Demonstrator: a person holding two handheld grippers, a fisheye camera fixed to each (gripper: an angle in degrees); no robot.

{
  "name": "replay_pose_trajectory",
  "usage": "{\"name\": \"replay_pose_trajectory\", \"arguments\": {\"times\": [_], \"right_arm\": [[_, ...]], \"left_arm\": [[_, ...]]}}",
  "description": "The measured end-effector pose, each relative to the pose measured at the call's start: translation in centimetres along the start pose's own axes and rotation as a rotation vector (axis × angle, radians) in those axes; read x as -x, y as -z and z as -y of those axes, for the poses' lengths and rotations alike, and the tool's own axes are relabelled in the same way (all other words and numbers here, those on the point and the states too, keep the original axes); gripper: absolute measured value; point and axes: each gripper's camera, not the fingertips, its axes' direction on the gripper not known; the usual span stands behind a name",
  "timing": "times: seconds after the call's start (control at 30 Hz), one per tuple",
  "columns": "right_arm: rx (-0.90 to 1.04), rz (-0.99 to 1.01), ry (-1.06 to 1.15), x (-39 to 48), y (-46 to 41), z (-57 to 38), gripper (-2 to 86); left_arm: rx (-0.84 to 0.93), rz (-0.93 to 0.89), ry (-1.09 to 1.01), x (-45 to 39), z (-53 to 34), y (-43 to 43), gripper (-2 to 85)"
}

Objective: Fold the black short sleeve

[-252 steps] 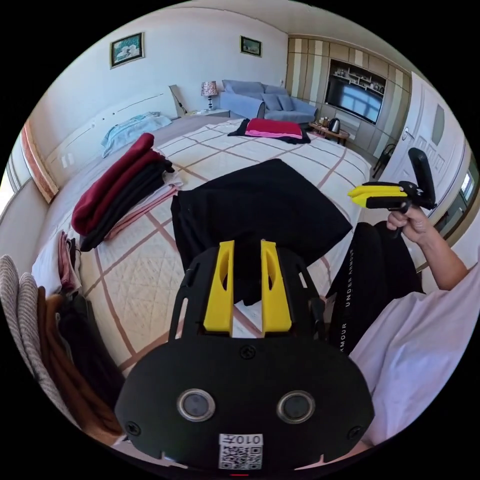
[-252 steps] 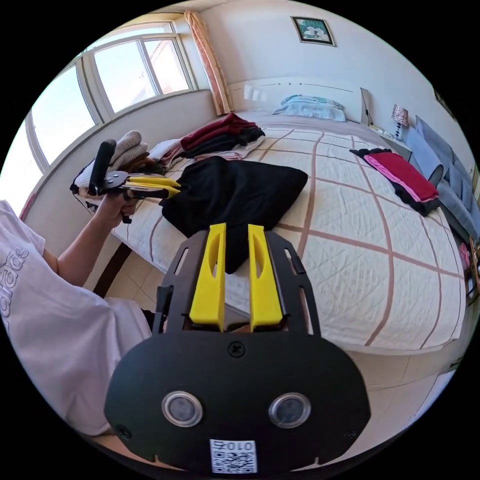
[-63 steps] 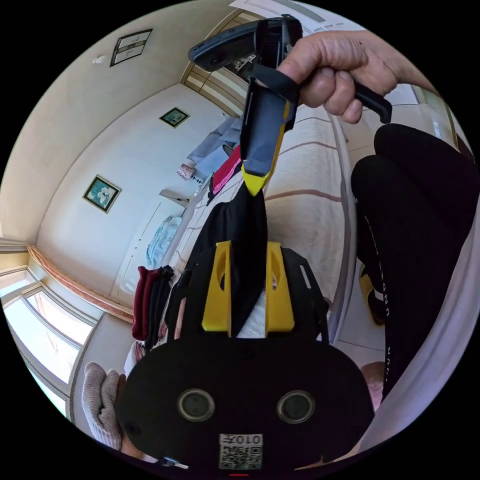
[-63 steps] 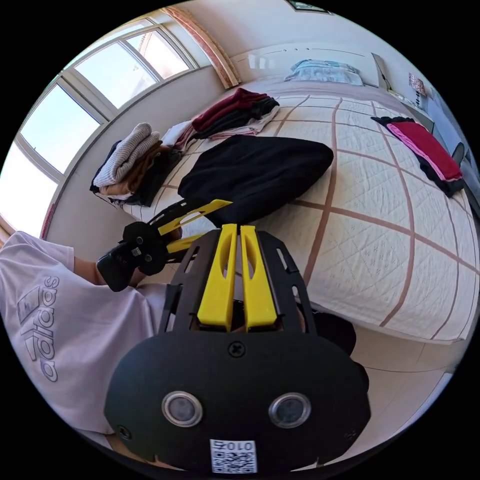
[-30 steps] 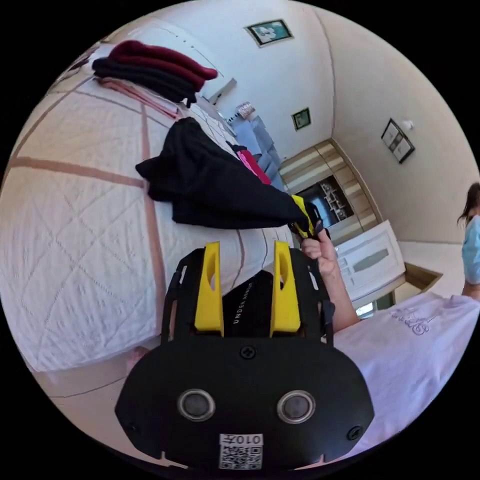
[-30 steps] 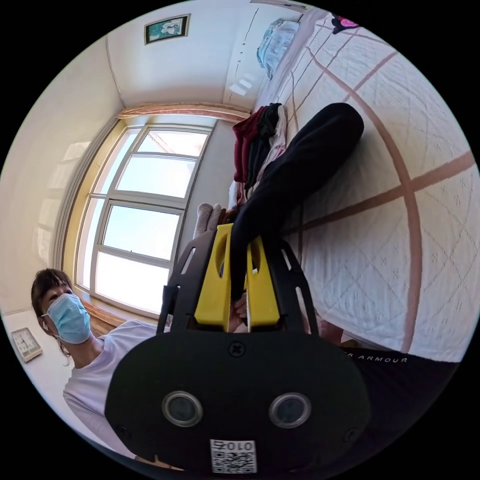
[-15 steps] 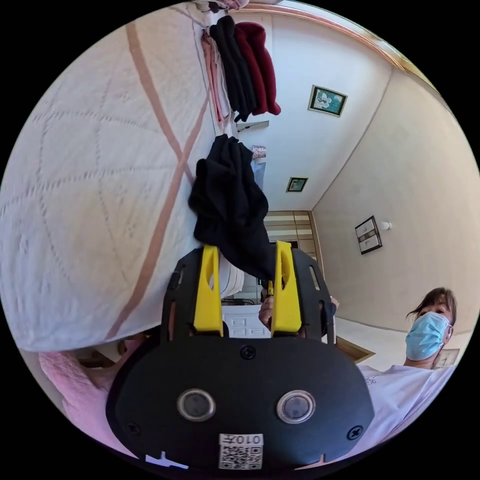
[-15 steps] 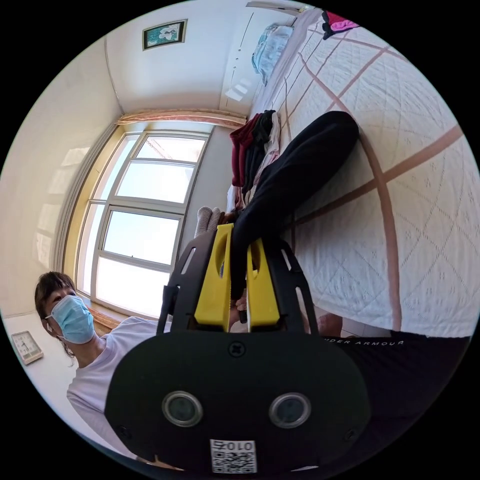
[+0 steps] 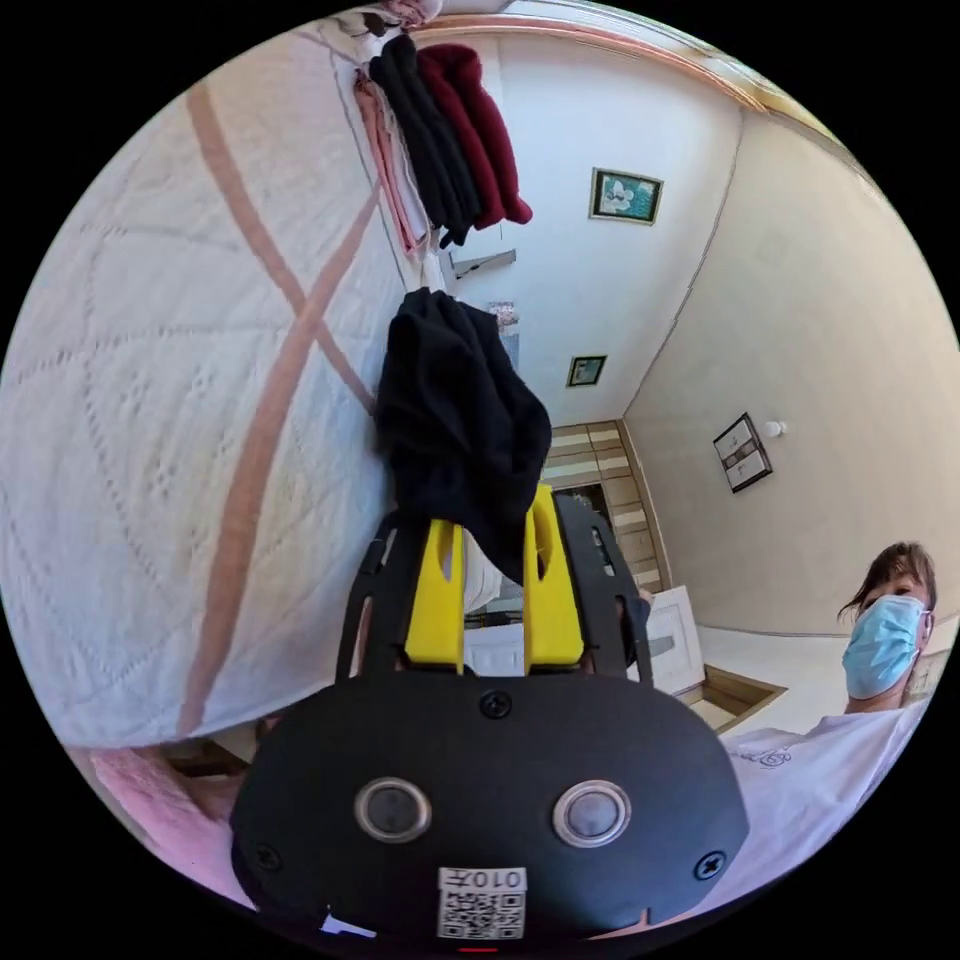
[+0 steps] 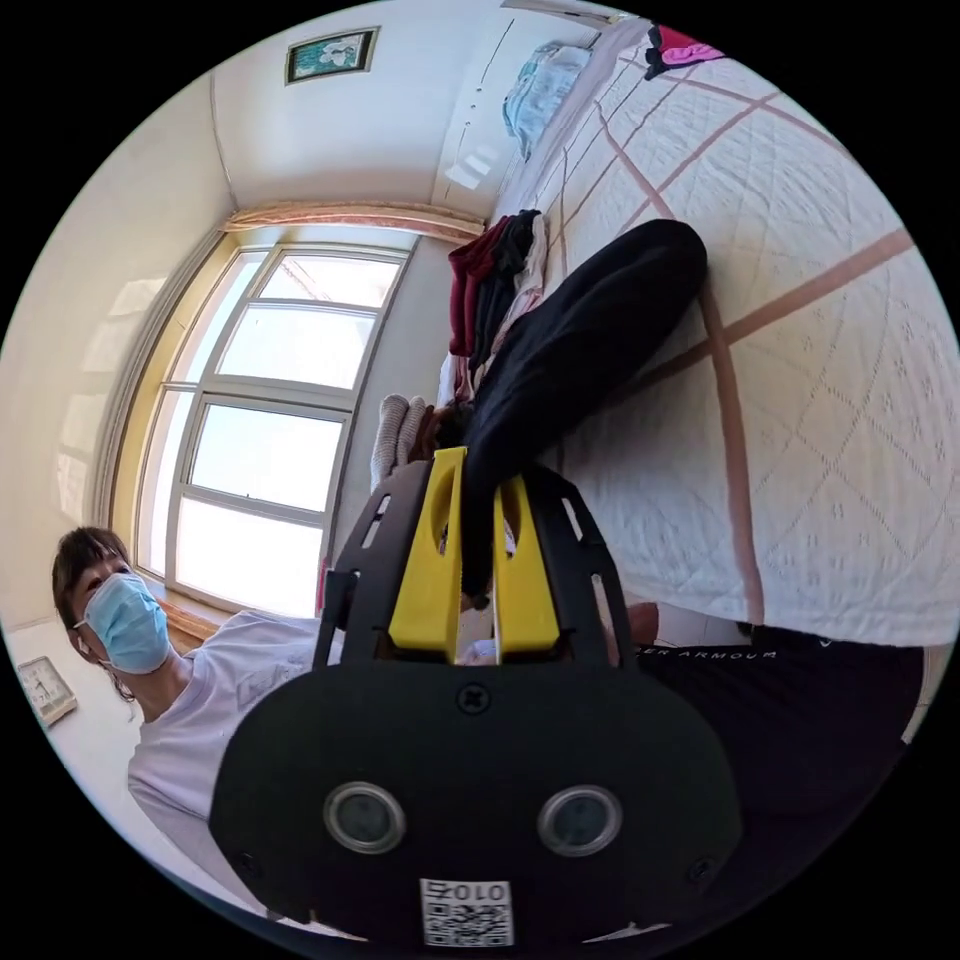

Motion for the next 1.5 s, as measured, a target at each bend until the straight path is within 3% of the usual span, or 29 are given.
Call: {"name": "replay_pose_trajectory", "arguments": {"times": [0.13,0.3,0.73,0.9,1.13,1.33,1.5], "right_arm": [[0.037,-0.107,-0.046,-2.2,-1.1,-1.4,6.2],[-0.014,-0.043,-0.087,-4.2,-1.8,-3.3,6.5],[-0.038,-0.123,-0.085,-2.0,-5.2,-2.3,5.9],[-0.020,-0.094,0.099,4.8,-3.7,-0.8,5.7],[0.050,-0.087,0.421,17.9,-3.3,3.3,5.7],[0.134,-0.047,0.489,23.2,-7.6,16.0,5.7],[0.047,-0.075,0.771,32.3,-12.0,28.0,5.7]], "left_arm": [[0.028,0.153,-0.047,-2.4,0.1,1.4,12.2],[0.018,0.068,0.023,-1.6,0.1,1.7,13.1],[0.087,0.282,-0.148,-8.4,-0.1,-0.8,9.0],[0.144,0.327,-0.367,-14.9,0.2,-1.4,8.4],[0.100,0.126,-0.511,-24.9,2.2,1.4,8.5],[-0.003,0.139,-0.559,-28.7,10.9,1.7,8.2],[-0.210,0.159,-0.753,-36.4,20.3,2.8,8.0]]}}
